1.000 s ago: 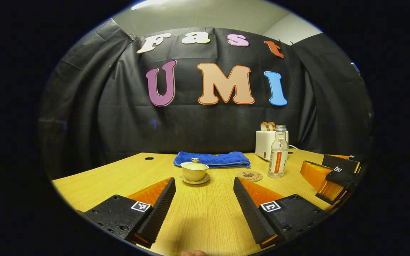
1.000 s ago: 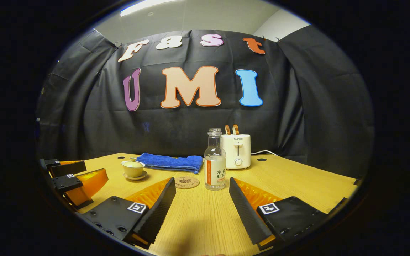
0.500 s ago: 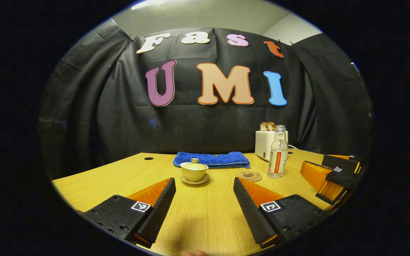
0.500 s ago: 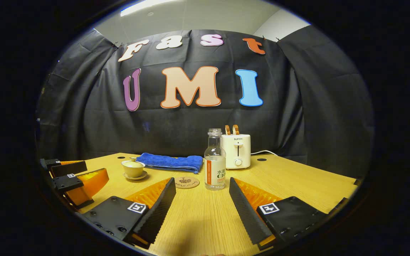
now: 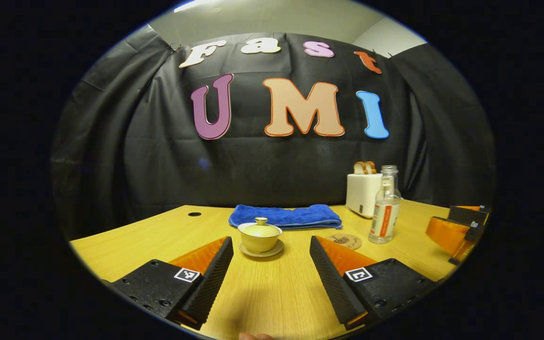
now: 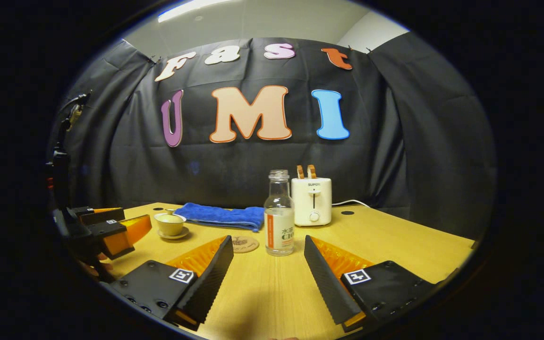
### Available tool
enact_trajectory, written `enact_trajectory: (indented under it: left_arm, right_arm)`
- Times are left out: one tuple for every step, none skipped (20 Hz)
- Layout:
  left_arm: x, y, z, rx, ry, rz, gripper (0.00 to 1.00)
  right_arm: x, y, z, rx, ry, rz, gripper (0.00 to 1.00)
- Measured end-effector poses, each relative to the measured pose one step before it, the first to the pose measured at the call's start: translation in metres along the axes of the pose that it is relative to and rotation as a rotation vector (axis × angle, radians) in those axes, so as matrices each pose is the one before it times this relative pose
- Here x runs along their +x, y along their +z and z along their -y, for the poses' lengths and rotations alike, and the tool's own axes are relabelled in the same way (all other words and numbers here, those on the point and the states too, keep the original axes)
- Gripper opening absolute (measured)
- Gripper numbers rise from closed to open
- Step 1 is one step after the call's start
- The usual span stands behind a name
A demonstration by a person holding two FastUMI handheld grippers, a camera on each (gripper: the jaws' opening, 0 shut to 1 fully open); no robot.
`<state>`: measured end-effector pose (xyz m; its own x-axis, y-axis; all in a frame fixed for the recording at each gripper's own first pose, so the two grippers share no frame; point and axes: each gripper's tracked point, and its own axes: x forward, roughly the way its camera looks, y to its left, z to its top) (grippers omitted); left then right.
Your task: Open the teacup lid with one hand, grasp the water bottle and pour water into the teacup with the other hand; after pouring, place the water bottle on the coaster and then close the teacup lid.
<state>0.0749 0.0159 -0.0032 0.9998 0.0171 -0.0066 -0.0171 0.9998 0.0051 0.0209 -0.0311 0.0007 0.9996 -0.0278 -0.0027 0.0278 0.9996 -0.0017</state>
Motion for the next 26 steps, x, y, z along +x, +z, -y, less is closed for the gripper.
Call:
enact_trajectory:
  left_arm:
    - [0.01272,-0.00009,-0.00219,0.00122,0.00604,-0.00473,0.95]
    - [0.01184,-0.00178,-0.00169,0.00222,0.00719,-0.00439,0.95]
    - [0.01061,0.00111,-0.00068,0.00076,0.00065,0.00601,0.95]
    - [0.01161,0.00063,0.00143,-0.00307,-0.00554,-0.00035,0.95]
    - [0.01166,-0.0013,0.00103,0.00226,-0.00472,-0.00495,0.96]
    - [0.00863,0.00161,0.00204,0.00615,-0.00963,0.00589,0.95]
    - [0.00766,-0.00146,0.00128,0.00358,-0.00523,-0.00106,0.95]
    - [0.00765,-0.00023,-0.00201,0.00401,0.007,-0.00064,0.95]
    - [0.00915,0.0003,-0.00068,0.00763,0.00647,-0.00018,0.95]
    - [0.00738,0.00014,-0.00127,0.00196,0.00645,-0.00056,0.95]
    - [0.00551,-0.00101,0.00102,-0.00364,-0.0037,-0.0031,0.95]
    - [0.00584,0.00073,0.00149,-0.0042,-0.00822,0.00444,0.95]
    - [0.00408,0.00116,-0.00155,-0.00393,0.00555,0.00466,0.95]
    - [0.00428,-0.00003,-0.00167,0.00162,0.00519,0.00127,0.95]
    - [0.00456,0.00064,-0.00275,0.00338,0.01078,0.00512,0.95]
    - [0.00461,-0.0015,-0.00237,0.00526,0.00858,-0.00817,0.95]
    - [0.00409,-0.00329,-0.0011,0.00589,0.00324,-0.01662,0.94]
    - [0.00297,-0.0021,-0.00076,0.01358,0.00309,-0.01411,0.94]
    - [0.0034,-0.00122,-0.00389,0.01272,0.0124,-0.00947,0.94]
    - [0.00361,0.00008,-0.00212,0.0041,0.00509,-0.00419,0.94]
    - [0.00264,-0.00095,-0.00049,0.00078,0.00042,-0.00468,0.94]
    - [0.00154,-0.00113,-0.00036,-0.00051,0.00063,-0.0076,0.94]
    - [0.00032,-0.00231,0.00014,-0.00136,-0.00174,-0.01217,0.94]
    - [0.00097,-0.00062,0.00055,0.00003,-0.00113,-0.00623,0.94]
    - [-0.0006,-0.00011,0.00021,0.00239,-0.00187,-0.00271,0.94]
    - [0.00091,-0.00005,-0.0003,0.00368,0.0031,-0.00201,0.94]
  right_arm:
    - [0.00336,-0.00056,0.00631,0.00002,-0.01189,-0.00112,0.98]
    - [0.0026,0.00066,0.00767,-0.00046,-0.01472,0.00142,0.98]
    - [0.00306,-0.00017,0.00735,-0.00001,-0.01427,0.00011,0.98]
    - [0.00181,0.00069,0.00659,-0.00069,-0.01366,0.00081,0.94]
    - [0.00221,-0.00032,0.00493,-0.00026,-0.00962,0.00093,0.94]
    - [0.00164,0.00042,0.00479,-0.00111,-0.01033,0.0011,0.94]
    - [0.00187,0.00062,0.00356,-0.00027,-0.00627,0.00112,0.94]
    - [0.0009,0.00011,0.0019,-0.00015,-0.00305,-0.00177,0.98]
    - [0.00081,-0.0007,0.00181,-0.00041,-0.00193,0.00112,0.98]
    - [0.00075,0.00057,0.0012,0.00016,-0.00186,0.00053,0.98]
    - [0.00103,0.00003,0.00119,-0.00009,-0.00215,0.00063,0.98]
    - [-0.00007,0.00084,0.00068,-0.0001,0.00036,0.00076,0.98]
    - [-0.00061,-0.00079,0.00019,-0.00005,0.00102,-0.00038,0.98]
    - [0.0002,0.00059,0.00035,-0.00015,-0.00083,0.0005,0.98]
    - [0.00065,-0.00063,-0.0001,0.00006,0.00052,-0.00009,0.98]
    - [-0.00015,0.00054,-0.00016,-0.00019,0.00118,0.00076,0.98]
    - [0.00036,-0.00014,0.00065,0.00033,0.00033,0.00046,0.98]
    - [0.00039,0.00076,0.00033,0.00009,-0.00118,0.00002,0.94]
    - [0.00087,-0.00041,0.00056,-0.0007,0.00012,0.00007,0.94]
    - [0.00091,-0.00035,0.00015,0.00019,-0.00005,-0.00178,0.94]
    - [0.00079,0.0002,0.00073,0.00022,-0.00049,0.00061,0.96]
    - [0.00088,0.00037,0.00059,0.00004,-0.00103,-0.0003,0.98]
    - [0.00065,-0.00058,0.00015,-0.00028,-0.00026,-0.00021,0.98]
    - [0.00006,0.00049,-0.00031,-0.00002,0.00157,0.00056,0.98]
    - [0.00041,-0.00036,-0.0002,-0.00013,0.00133,-0.0008,0.98]
    - [-0.00043,0.00029,-0.00007,0.00065,0.0008,-0.00019,0.94]
